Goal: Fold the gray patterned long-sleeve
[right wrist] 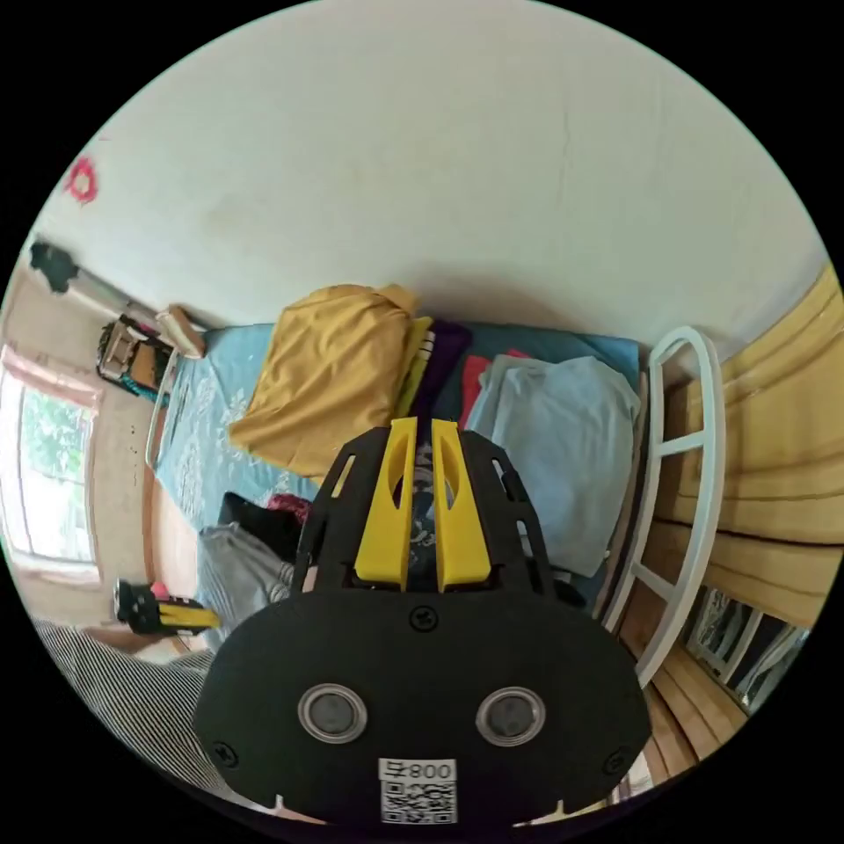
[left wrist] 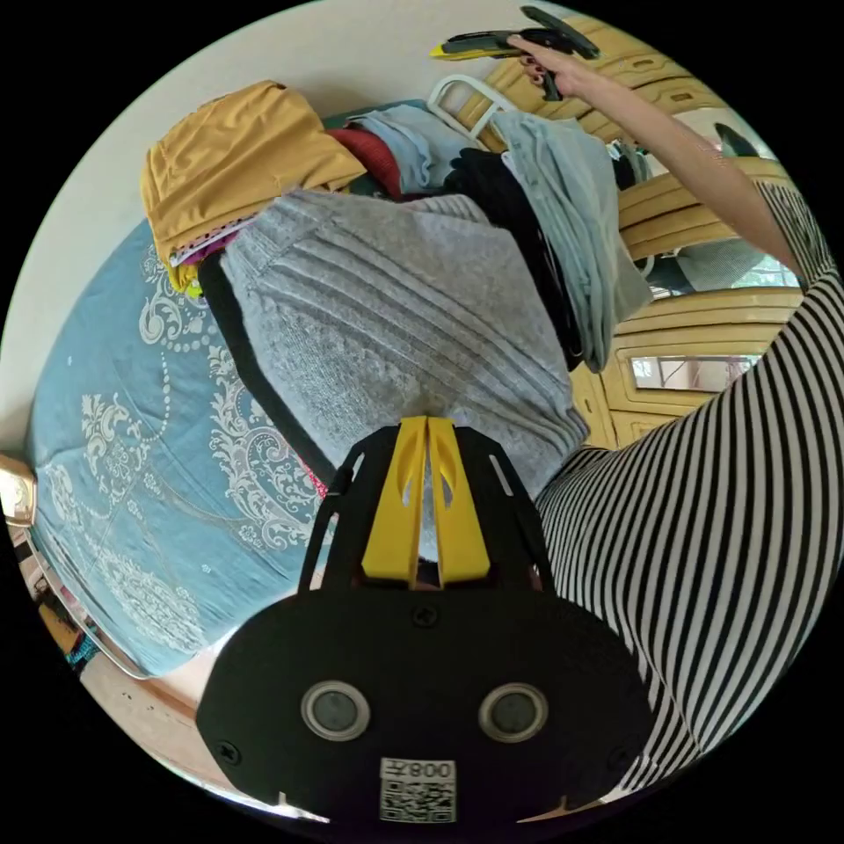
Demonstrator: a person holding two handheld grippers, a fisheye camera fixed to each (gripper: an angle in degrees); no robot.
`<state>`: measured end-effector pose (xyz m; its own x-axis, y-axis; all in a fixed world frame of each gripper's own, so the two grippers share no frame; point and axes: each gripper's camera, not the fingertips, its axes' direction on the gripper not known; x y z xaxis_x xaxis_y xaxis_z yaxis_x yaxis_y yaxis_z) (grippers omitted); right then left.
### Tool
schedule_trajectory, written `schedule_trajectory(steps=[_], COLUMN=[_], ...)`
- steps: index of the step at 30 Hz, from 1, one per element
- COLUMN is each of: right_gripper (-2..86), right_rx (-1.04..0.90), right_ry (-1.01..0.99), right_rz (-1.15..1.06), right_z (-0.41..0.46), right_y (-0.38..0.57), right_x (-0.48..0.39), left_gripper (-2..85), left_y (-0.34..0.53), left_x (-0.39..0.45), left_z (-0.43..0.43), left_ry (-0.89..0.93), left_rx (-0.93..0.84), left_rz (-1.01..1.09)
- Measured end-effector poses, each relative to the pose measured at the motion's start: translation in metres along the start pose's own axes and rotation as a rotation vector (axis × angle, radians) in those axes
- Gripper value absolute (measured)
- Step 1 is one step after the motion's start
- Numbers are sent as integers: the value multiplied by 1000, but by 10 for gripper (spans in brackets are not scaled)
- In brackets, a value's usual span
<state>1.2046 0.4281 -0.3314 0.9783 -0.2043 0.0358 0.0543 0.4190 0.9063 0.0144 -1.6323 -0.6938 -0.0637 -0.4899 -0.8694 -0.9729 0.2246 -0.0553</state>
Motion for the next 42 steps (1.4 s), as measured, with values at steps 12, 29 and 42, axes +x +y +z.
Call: schedule_trajectory(steps=[12,29,42], right_gripper=[86,38,20], right_rx=[-112,-63,325], right_ry=[9,11,-249], right_rz=[310,430,469], right_z=[104,83,-164], right_y=[-125,-199,-146], right_x=[125,182,173], left_gripper=[2,3,1], left_y=[4,27,82], left_x=[-22,-82,-169], left_z=[3,-7,-68], left_ry=[16,80,237], left_rx=[-32,-32,158], left_rz=[-38,-12,73])
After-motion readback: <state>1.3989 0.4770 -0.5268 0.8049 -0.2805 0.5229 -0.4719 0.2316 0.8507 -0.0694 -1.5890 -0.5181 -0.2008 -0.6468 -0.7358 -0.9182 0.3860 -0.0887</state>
